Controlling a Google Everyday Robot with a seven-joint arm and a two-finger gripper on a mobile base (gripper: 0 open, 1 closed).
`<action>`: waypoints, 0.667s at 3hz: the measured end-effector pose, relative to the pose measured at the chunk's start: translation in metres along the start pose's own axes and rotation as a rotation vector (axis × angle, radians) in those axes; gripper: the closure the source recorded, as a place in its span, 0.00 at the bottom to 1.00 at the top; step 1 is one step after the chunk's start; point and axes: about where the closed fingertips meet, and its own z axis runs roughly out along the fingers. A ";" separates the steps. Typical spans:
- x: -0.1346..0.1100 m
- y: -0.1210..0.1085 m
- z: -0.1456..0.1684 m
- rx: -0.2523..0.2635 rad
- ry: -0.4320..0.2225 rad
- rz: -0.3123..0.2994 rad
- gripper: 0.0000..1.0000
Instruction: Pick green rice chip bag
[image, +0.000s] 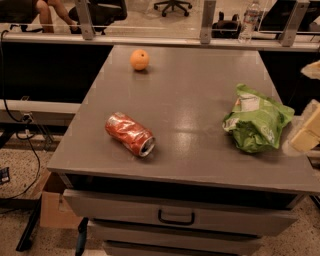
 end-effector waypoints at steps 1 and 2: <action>0.023 -0.010 0.009 0.050 -0.128 0.128 0.00; 0.032 -0.027 0.019 0.101 -0.262 0.193 0.00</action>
Offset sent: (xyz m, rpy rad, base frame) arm 0.0433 -0.0549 -0.0318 0.4018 -0.2813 -0.1715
